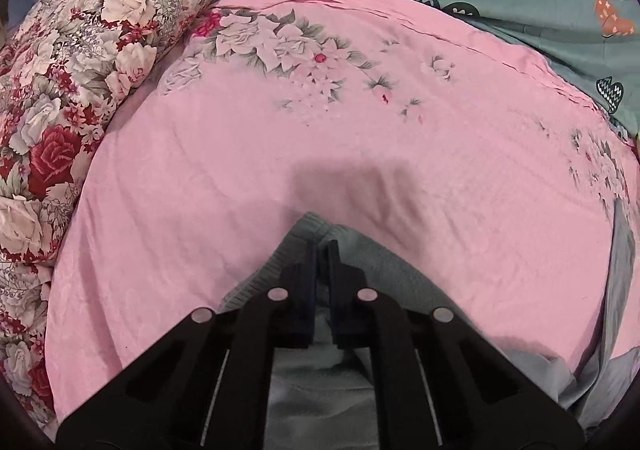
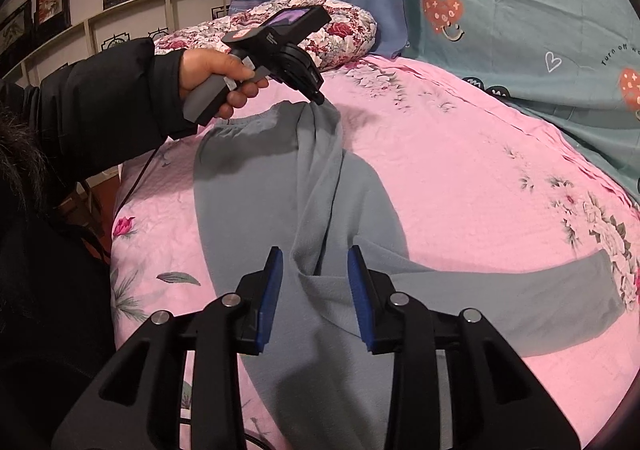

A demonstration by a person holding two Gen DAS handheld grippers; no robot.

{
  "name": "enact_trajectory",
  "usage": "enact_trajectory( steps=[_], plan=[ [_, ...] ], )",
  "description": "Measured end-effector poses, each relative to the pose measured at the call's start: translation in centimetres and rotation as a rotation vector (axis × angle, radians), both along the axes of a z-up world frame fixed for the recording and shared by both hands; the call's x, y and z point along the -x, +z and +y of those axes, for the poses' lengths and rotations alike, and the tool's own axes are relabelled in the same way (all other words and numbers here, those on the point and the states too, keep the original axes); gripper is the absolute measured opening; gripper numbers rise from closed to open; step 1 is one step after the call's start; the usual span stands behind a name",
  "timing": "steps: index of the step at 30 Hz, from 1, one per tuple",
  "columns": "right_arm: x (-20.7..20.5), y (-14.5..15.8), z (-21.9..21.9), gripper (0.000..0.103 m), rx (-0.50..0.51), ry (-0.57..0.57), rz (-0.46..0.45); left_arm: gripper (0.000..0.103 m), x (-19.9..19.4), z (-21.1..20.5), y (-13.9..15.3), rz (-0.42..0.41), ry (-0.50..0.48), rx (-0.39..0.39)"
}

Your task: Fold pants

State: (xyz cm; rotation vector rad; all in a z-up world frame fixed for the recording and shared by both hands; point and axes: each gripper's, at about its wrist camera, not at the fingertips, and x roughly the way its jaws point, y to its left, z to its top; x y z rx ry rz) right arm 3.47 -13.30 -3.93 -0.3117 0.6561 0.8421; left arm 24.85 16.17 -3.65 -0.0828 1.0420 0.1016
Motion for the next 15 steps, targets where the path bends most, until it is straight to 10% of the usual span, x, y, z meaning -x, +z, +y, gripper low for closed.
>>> enact_trajectory(
  steps=[2, 4, 6, 11, 15],
  plan=[
    [-0.4, 0.1, 0.2, 0.034, 0.015, -0.001, 0.001, 0.015, -0.2, -0.1, 0.1, -0.002, -0.007, 0.002],
    [-0.5, 0.2, 0.4, 0.034, 0.024, -0.002, 0.003, 0.061, -0.6, -0.3, 0.2, -0.01, 0.0, -0.012],
    [-0.4, 0.1, 0.6, 0.034, 0.028, -0.003, 0.009, 0.077, -0.8, -0.3, 0.5, -0.039, 0.023, -0.051],
    [-0.4, -0.2, 0.7, 0.034, 0.028, -0.015, 0.03, 0.076, -2.4, -1.1, -1.8, 0.055, 0.002, -0.102],
    [-0.7, -0.1, 0.5, 0.034, 0.016, -0.031, 0.042, 0.027, -2.7, -1.0, -2.7, 0.066, 0.006, -0.097]
  ],
)
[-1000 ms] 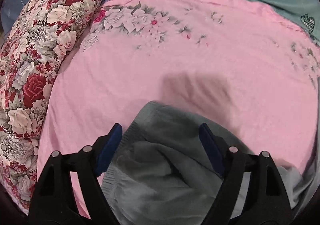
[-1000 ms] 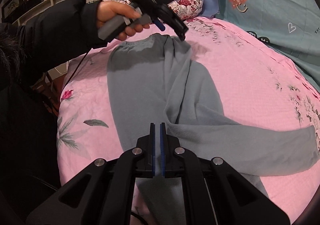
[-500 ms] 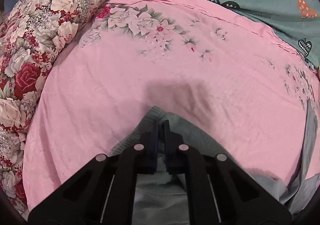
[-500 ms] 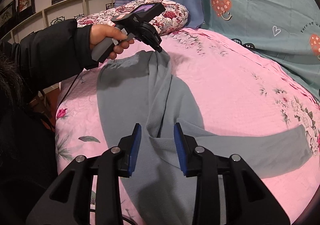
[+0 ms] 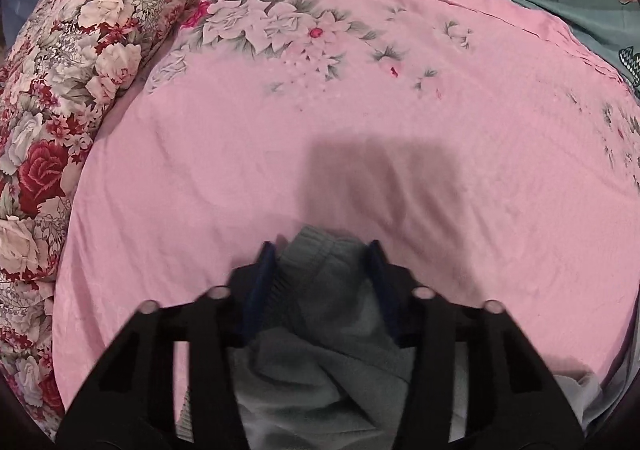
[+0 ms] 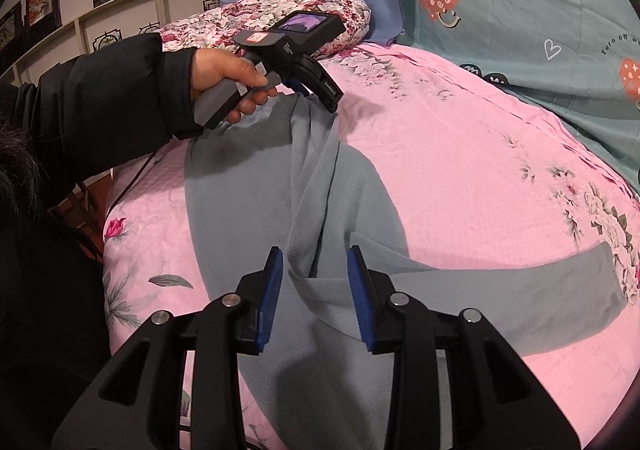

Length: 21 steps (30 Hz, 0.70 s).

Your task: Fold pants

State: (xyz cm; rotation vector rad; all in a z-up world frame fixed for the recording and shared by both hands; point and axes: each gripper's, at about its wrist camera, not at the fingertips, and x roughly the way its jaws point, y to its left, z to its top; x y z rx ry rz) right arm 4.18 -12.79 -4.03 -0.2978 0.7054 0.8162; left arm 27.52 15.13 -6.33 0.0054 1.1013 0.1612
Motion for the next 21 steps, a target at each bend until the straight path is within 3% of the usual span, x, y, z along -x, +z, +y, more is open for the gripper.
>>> enact_trajectory(
  steps=[1, 9, 16, 21],
  plan=[
    [0.0, 0.0, 0.0, 0.034, 0.002, 0.001, 0.002, 0.018, 0.1, 0.1, 0.2, -0.003, -0.002, 0.016],
    [-0.3, 0.6, -0.3, 0.032, 0.013, 0.0, -0.006, 0.016, 3.2, 1.3, 3.6, -0.125, -0.007, 0.087],
    [0.3, 0.9, 1.0, 0.032, 0.114, 0.105, -0.016, 0.016, 3.8, 1.9, 3.7, -0.133, -0.01, 0.1],
    [-0.2, -0.3, 3.6, 0.032, 0.24, 0.185, -0.011, 0.016, 4.3, 2.0, 4.4, -0.155, -0.016, 0.113]
  ],
)
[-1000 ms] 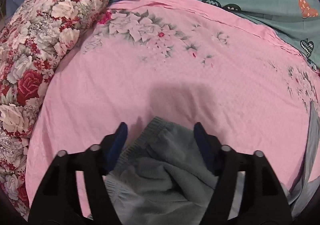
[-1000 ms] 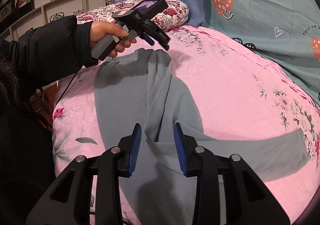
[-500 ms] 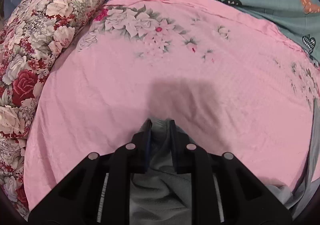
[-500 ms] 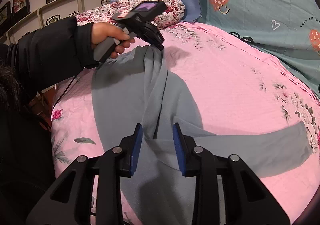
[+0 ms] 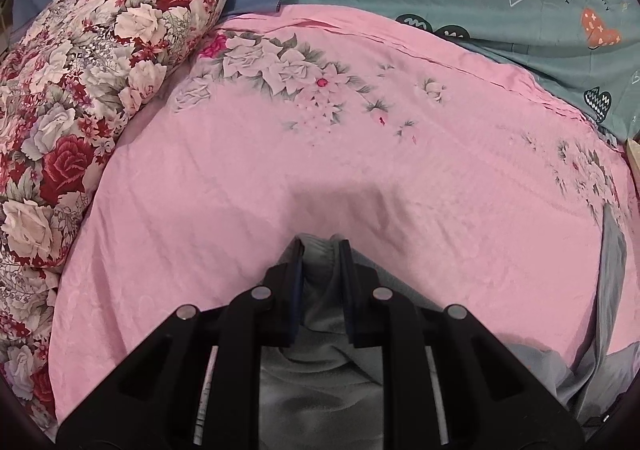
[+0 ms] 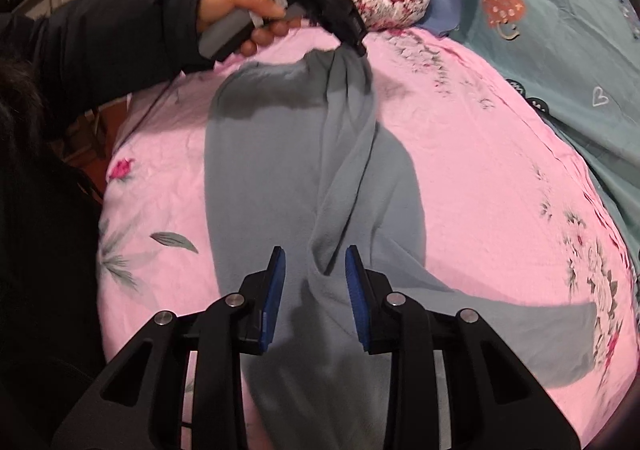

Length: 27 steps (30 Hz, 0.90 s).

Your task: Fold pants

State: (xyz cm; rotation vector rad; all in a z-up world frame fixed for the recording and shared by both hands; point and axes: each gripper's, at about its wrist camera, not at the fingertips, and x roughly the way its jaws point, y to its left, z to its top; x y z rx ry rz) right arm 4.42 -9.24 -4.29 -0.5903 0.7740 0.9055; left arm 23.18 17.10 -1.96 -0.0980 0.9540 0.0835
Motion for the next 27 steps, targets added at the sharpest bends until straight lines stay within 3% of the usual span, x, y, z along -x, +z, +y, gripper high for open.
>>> enact_trajectory(
  steps=[1, 2, 5, 9, 11, 13, 16, 20, 27],
  plan=[
    [-0.5, -0.6, 0.5, 0.02, 0.028, 0.003, 0.014, 0.016, 0.2, 0.0, 0.2, -0.004, 0.0, 0.003],
    [-0.8, -1.1, 1.0, 0.001, 0.06, 0.007, 0.028, 0.016, 0.3, 0.1, 0.4, -0.011, 0.001, 0.006],
    [-1.7, -0.5, 1.2, 0.001, 0.073, -0.021, -0.016, 0.016, 0.7, 0.5, 1.2, -0.034, 0.007, 0.024],
    [-3.6, 4.7, -1.5, 0.002, 0.017, -0.17, -0.171, 0.016, 2.4, 1.8, 3.1, -0.106, 0.012, 0.091],
    [-2.4, 7.2, -3.0, 0.002, -0.045, -0.188, -0.222, 0.016, 4.5, 2.3, 3.9, -0.137, 0.002, 0.1],
    [0.2, 7.7, -3.6, 0.002, -0.067, -0.14, -0.22, 0.016, 7.2, 3.0, 3.8, -0.151, -0.009, 0.114],
    [3.9, 4.6, -3.8, 0.002, -0.036, -0.039, -0.114, 0.016, 12.0, 4.0, 1.7, -0.109, -0.022, 0.149],
    [5.2, -1.3, -3.9, 0.002, 0.036, -0.059, 0.017, 0.017, 16.1, 4.0, -2.1, -0.019, -0.042, 0.147],
    [4.6, -1.7, -3.5, 0.002, -0.004, -0.098, 0.029, 0.019, 17.7, 5.2, -2.5, -0.009, -0.022, 0.183]
  ],
)
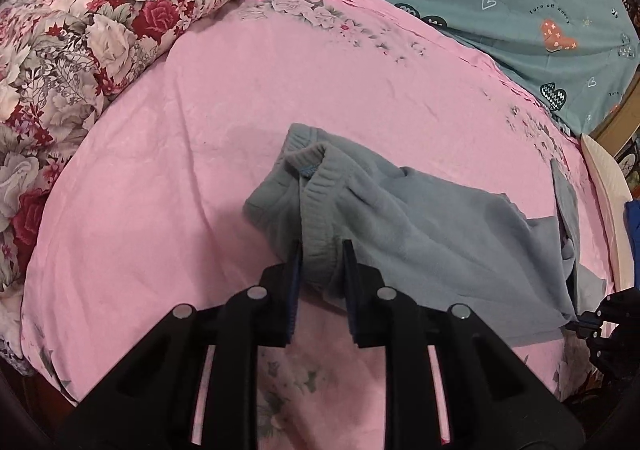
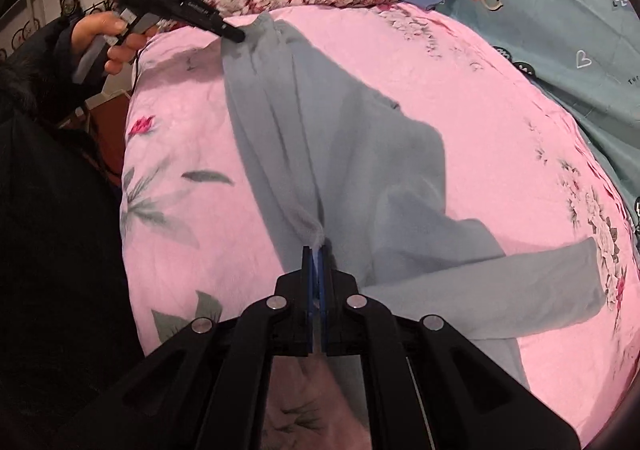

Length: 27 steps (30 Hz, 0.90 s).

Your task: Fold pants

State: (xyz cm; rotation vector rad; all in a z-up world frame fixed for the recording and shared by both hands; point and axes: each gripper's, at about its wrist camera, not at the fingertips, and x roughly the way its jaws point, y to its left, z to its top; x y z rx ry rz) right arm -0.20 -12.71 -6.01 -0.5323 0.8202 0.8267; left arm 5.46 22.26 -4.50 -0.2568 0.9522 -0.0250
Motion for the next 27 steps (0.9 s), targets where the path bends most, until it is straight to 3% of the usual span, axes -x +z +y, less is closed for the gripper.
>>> enact_trajectory(
  steps=[5, 9, 11, 13, 17, 19, 27],
  plan=[
    [-4.6, 2.9, 0.5, 0.002, -0.067, -0.123, -0.066, 0.019, -5.2, -1.1, 2.4, -0.014, -0.02, 0.058],
    [-7.7, 9.8, -0.5, 0.002, -0.194, -0.267, -0.257, 0.018, -7.4, -0.9, 8.1, -0.155, 0.006, 0.079],
    [-6.5, 11.9, -1.2, 0.002, -0.256, -0.253, -0.287, 0.019, -6.1, -0.9, 9.5, -0.198, -0.015, 0.07],
    [-4.4, 10.1, -0.5, 0.002, -0.209, -0.164, -0.223, 0.019, -4.5, -0.9, 8.3, -0.174, -0.04, 0.045],
    [-1.3, 1.1, 1.4, 0.002, -0.014, -0.03, -0.006, 0.019, -2.9, -0.1, 0.8, 0.033, -0.059, 0.007],
    [-0.6, -1.8, 1.8, 0.002, 0.023, -0.016, 0.054, 0.019, -2.4, 0.7, -1.7, 0.087, -0.044, 0.018],
    [-0.8, -1.4, 1.9, 0.002, -0.002, -0.021, 0.056, 0.019, -1.3, 1.1, -0.6, 0.047, -0.056, 0.0]
  ],
)
